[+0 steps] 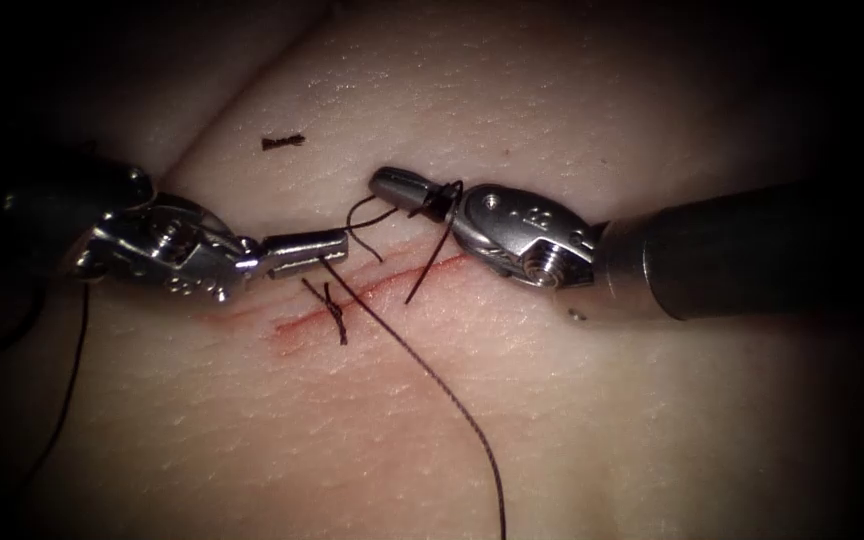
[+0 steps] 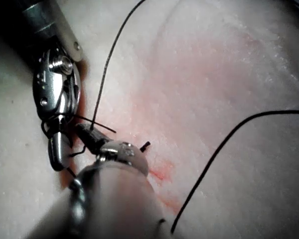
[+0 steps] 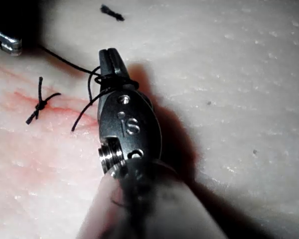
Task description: Wound Closure
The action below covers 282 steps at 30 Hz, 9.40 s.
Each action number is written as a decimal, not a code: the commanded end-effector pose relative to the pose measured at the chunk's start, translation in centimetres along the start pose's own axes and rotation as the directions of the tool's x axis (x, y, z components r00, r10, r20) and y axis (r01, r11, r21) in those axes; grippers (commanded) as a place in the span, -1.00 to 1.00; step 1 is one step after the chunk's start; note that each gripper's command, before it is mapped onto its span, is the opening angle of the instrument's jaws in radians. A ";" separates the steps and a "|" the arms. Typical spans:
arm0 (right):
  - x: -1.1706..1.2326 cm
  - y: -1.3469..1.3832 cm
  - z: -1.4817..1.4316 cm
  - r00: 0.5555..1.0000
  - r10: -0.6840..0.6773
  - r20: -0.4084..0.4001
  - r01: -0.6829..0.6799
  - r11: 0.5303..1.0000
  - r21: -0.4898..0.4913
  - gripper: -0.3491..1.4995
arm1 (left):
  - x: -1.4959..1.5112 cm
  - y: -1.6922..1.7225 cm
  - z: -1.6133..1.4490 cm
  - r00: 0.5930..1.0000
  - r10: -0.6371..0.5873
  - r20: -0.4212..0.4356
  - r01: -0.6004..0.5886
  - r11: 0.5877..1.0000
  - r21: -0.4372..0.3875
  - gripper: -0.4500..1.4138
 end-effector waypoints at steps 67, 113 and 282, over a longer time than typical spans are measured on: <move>-0.49 -1.41 -1.54 0.982 -0.186 0.047 0.182 0.981 0.075 -1.00 | -2.57 -1.73 -0.92 0.924 -0.220 0.314 0.156 0.964 0.216 -1.00; -0.23 -1.32 -1.30 0.991 -0.091 0.103 0.083 0.993 0.086 0.91 | -2.05 -1.83 -0.91 0.976 -0.220 0.001 0.215 0.954 0.208 -1.00; 0.40 -0.45 -0.03 0.628 -0.767 -0.134 0.101 -0.090 0.991 -1.00 | 0.53 0.80 -0.04 0.668 -0.560 -0.490 0.539 0.818 -0.200 -1.00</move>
